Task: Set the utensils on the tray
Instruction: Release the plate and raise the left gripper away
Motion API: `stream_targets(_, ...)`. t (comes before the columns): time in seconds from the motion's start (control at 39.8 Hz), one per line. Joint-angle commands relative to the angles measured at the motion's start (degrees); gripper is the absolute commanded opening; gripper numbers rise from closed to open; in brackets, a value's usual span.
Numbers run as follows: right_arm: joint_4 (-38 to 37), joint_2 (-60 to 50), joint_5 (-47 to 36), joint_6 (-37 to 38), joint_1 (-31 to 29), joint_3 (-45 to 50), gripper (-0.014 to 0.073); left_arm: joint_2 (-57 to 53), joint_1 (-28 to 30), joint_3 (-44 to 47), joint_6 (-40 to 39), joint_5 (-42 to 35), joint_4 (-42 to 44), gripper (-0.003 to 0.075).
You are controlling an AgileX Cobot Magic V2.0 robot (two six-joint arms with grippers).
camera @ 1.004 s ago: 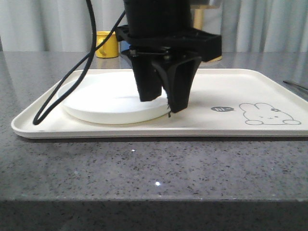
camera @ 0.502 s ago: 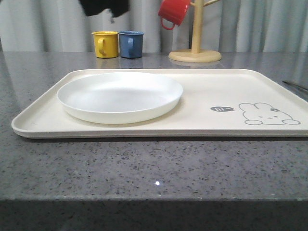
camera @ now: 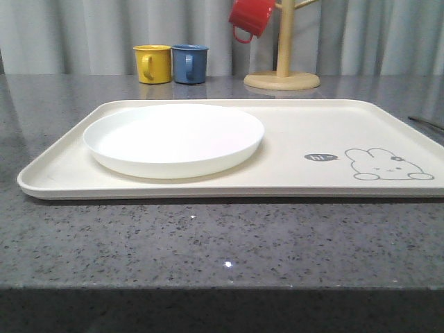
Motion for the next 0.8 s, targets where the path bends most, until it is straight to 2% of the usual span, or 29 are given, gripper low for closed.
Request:
stream_targets(0.0,-0.4,1.1,-4.5,-0.3,-0.2,-1.8,0.0653,-8.0,3.1,4.9,-0.5,-8.7,-1.4,-0.0018)
stream_targets(0.2,-0.4,1.1,-4.5,-0.3,-0.2,-1.8,0.0653,-24.7,3.7,18.0,-0.1,-23.1,-1.4,-0.0018)
stream_targets(0.38,-0.4,1.1,-4.5,-0.3,-0.2,-1.8,0.0653,-39.8,3.7,27.2,-0.1,-30.9,-0.9,-0.0018)
stream_targets(0.6,-0.4,1.1,-4.5,-0.3,-0.2,-1.8,0.0653,-54.7,3.7,35.3,-0.1,-34.3,-0.1,-0.0018)
stream_targets(0.78,-0.4,1.1,-4.5,-0.3,-0.2,-1.8,0.0653,-57.5,3.7,36.3,-0.1,-34.1,-0.1,-0.0018)
